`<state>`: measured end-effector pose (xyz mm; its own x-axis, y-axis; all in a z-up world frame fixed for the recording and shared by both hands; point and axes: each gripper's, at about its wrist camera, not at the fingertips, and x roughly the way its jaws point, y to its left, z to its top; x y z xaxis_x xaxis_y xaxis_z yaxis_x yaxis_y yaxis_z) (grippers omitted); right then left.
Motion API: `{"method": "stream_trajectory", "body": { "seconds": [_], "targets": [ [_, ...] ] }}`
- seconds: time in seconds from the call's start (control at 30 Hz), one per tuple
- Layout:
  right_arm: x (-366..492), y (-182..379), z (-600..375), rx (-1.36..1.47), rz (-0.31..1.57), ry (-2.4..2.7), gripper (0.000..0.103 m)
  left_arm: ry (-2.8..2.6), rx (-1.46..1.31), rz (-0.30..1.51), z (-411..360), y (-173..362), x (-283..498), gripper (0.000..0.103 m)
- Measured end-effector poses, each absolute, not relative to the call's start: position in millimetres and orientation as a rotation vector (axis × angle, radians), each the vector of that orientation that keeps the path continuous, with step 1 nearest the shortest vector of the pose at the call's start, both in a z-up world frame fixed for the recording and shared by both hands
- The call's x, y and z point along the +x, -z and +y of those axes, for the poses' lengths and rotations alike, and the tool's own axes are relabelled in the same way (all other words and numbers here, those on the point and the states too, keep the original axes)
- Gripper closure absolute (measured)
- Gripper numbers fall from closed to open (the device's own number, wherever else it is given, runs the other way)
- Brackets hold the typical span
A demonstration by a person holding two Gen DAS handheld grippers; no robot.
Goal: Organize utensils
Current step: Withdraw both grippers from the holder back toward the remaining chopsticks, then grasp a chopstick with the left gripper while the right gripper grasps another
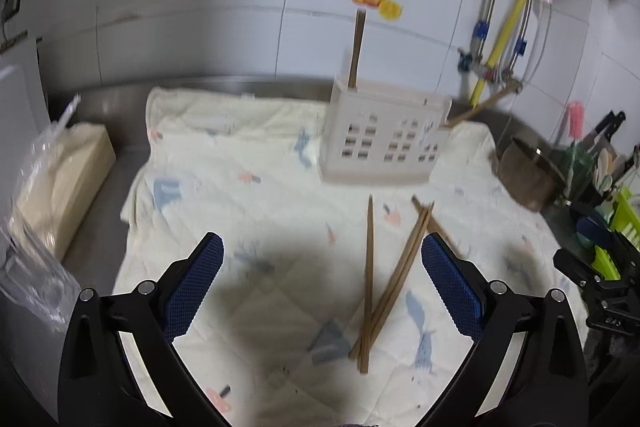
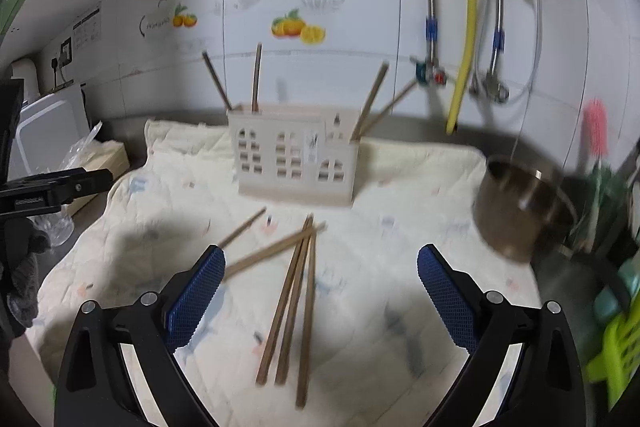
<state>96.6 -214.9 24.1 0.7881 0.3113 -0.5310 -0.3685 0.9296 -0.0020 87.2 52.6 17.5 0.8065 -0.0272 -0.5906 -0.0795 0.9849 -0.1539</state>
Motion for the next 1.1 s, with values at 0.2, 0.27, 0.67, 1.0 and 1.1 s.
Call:
{"method": "stream_trajectory", "body": {
  "seconds": [0.2, 0.27, 0.67, 1.0, 1.1],
  "targets": [
    [89, 4, -226, -0.062, 0.626, -0.346, 0.009, -0.032, -0.209, 0.682, 52, 9, 80, 0.005],
    [86, 12, -229, -0.050, 0.648, -0.349, 0.009, -0.035, -0.225, 0.692, 54, 14, 78, 0.005],
    [88, 50, -230, -0.007, 0.773, -0.345, 0.029, -0.063, -0.265, 0.709, 64, 24, 68, 0.005],
    [94, 63, -219, -0.005, 0.813, -0.356, 0.054, -0.068, -0.298, 0.703, 73, 28, 62, 0.005],
    [97, 67, -220, 0.012, 0.830, -0.355, 0.061, -0.072, -0.307, 0.706, 75, 30, 61, 0.005]
  ]
}}
